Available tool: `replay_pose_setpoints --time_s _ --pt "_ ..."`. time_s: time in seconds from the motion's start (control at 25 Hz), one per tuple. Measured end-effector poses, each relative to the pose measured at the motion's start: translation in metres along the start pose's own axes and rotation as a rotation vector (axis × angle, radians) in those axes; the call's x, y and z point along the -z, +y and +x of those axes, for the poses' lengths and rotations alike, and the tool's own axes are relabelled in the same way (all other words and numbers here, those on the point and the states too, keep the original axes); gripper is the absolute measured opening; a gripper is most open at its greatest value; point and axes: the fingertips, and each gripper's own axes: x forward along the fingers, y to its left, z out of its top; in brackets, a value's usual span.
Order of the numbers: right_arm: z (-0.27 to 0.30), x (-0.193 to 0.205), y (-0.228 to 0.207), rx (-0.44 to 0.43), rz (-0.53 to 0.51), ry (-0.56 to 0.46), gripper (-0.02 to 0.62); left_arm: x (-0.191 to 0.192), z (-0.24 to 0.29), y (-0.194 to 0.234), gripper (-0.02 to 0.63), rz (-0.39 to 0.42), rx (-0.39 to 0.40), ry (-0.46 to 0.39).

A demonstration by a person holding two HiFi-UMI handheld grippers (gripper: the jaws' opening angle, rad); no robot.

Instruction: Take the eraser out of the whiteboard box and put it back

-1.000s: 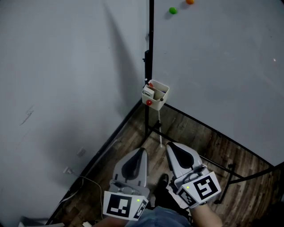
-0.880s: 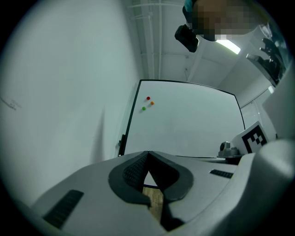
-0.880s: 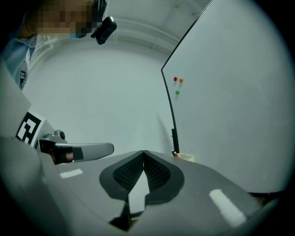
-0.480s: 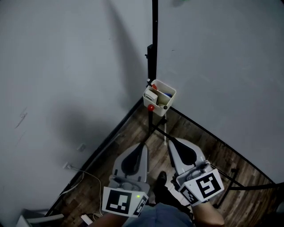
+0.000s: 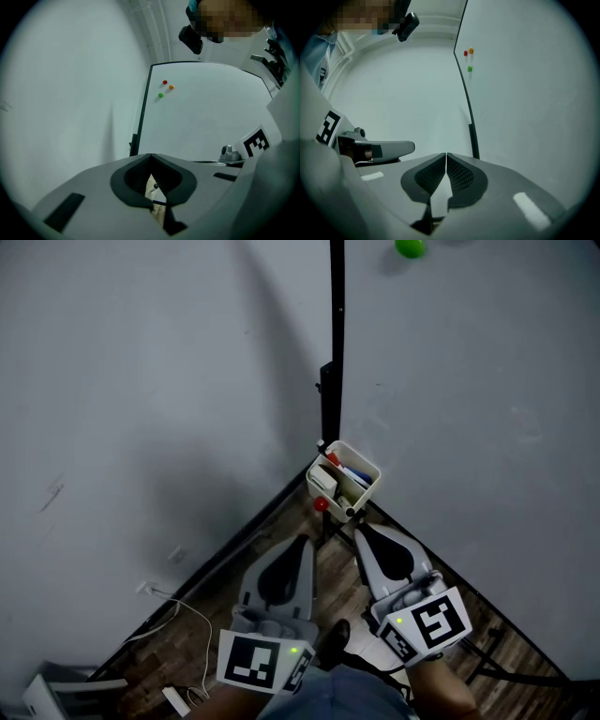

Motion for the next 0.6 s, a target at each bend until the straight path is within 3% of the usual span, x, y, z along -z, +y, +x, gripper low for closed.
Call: replay_pose_setpoints --time_s 0.36,0.6 --pt "0.033 -0.002 -0.009 -0.079 -0.054 0.040 0.015 -0.007 0.019 0.017 0.006 0.007 -0.058 -0.015" --pt "0.066 0.005 -0.016 -0.083 -0.167 0.123 0.060 -0.003 0.032 0.047 0.006 -0.023 -0.086 -0.002"
